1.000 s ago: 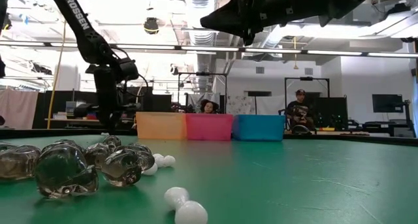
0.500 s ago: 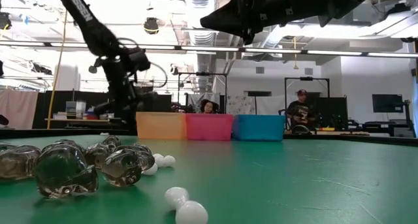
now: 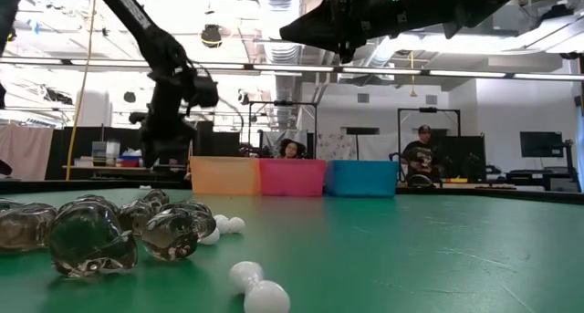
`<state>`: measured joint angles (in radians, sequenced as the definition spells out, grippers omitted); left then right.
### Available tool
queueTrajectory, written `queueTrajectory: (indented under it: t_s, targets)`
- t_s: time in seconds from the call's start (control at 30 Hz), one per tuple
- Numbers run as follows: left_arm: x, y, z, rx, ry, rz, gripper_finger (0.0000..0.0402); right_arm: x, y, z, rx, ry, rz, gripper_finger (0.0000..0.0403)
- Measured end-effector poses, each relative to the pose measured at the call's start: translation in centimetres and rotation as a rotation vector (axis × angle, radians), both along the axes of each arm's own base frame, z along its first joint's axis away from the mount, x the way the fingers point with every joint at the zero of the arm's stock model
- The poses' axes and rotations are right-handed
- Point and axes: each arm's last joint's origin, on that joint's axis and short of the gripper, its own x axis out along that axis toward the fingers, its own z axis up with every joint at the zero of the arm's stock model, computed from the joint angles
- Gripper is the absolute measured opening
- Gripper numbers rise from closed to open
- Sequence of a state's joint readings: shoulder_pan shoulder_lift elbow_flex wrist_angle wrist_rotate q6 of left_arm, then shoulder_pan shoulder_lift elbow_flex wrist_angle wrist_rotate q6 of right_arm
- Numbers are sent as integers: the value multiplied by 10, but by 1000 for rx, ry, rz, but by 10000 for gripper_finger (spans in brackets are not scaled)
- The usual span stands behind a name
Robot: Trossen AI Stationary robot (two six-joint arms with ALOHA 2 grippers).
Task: Sort Halloween decoration
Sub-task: Put the white bone toy into the blue bin
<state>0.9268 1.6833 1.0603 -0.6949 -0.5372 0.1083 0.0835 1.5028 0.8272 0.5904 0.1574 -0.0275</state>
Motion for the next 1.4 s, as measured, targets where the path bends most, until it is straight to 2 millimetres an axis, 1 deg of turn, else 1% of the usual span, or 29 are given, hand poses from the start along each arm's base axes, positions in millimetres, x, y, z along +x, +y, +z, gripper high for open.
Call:
queueTrajectory:
  t_s: [0.07, 0.17, 0.3, 0.5, 0.63, 0.73, 0.9, 1.0, 1.07, 1.13, 1.2, 1.3, 1.37, 1.4]
  targets:
    - [-2, 3, -13, -51, 59, -20, 0, 0, 0, 0, 0, 3, 1, 31]
    - [0, 8, -26, -79, 85, -39, 0, 0, 0, 0, 0, 3, 1, 31]
    - [7, 12, -38, -89, 78, -79, 0, 0, 0, 0, 0, 3, 0, 31]
    - [5, 11, -49, -160, 95, -80, 0, 0, 0, 0, 0, 3, 1, 31]
    - [7, 4, -50, -220, 74, -76, 0, 0, 0, 0, 5, 1, 0, 31]
    - [10, -6, -50, -292, 50, -68, 0, 0, 0, 0, 27, -5, -1, 31]
    - [23, -32, -48, -400, 66, -88, 0, 0, 3, 1, 28, -8, 6, 31]
    - [32, -51, -41, -496, 41, -145, 0, 0, 5, 2, 29, -17, 13, 31]
    - [38, -65, -31, -576, -45, -194, 0, 0, 5, 2, 29, -19, 13, 31]
    - [42, -78, -15, -598, -120, -248, 0, 0, 5, 2, 29, -19, 13, 31]
    - [44, -85, 4, -513, -176, -276, 0, 0, 5, 2, 29, -18, 13, 31]
    - [39, -87, 33, -293, -185, -295, 0, 0, 5, 2, 29, -17, 13, 31]
    - [33, -79, 44, -128, -201, -261, 0, 0, 5, 2, 29, -18, 13, 31]
    - [29, -74, 44, -83, -198, -247, 0, 0, 5, 2, 29, -18, 13, 31]
